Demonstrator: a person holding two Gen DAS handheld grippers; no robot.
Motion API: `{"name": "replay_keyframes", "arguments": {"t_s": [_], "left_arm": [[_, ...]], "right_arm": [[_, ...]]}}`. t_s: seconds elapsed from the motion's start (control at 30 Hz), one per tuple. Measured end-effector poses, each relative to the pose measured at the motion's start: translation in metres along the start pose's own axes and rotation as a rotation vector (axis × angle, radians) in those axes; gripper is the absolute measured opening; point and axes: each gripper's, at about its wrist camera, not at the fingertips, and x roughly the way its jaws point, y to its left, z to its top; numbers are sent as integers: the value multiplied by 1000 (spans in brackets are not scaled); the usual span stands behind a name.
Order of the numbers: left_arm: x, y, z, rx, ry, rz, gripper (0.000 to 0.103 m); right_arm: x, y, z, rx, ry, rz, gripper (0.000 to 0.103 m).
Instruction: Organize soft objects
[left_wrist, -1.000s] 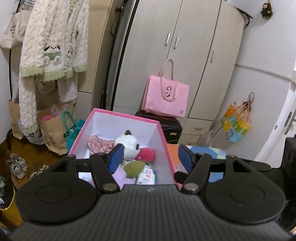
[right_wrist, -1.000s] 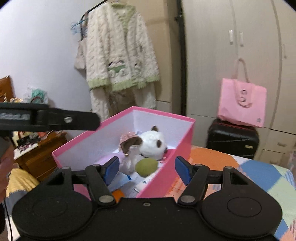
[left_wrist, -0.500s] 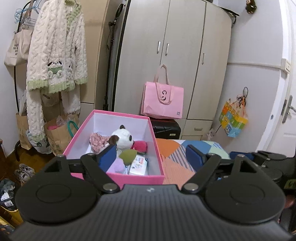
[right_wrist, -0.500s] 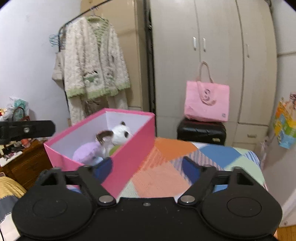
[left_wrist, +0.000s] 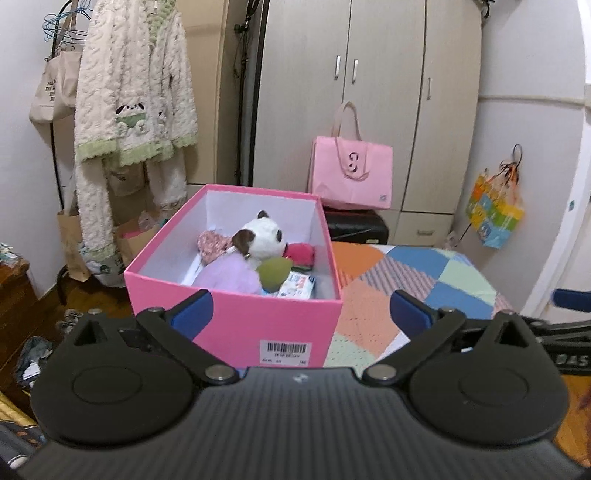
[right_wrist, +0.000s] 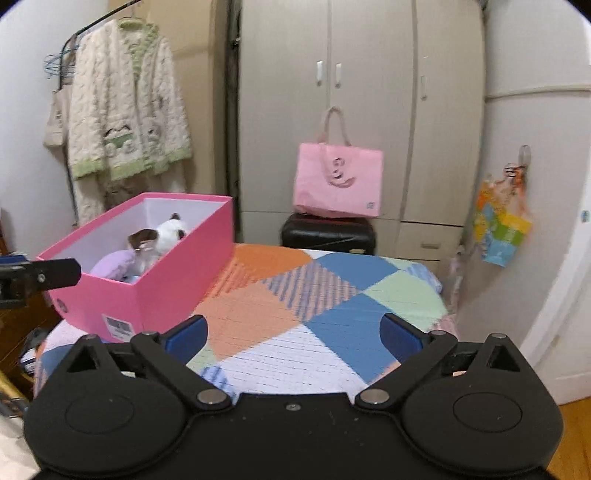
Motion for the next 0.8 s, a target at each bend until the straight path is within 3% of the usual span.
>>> {"name": "replay_keyframes", "arguments": {"t_s": [0.37,0.8], "left_arm": [[-8,-16,-32,18,-62,35,103],[-9,-32,-46,93,-41,72,103]], "right_arm": [[-23,-6,-26,113,-4,-8,101],[-30,1,-39,95,15,-25,101]]}}
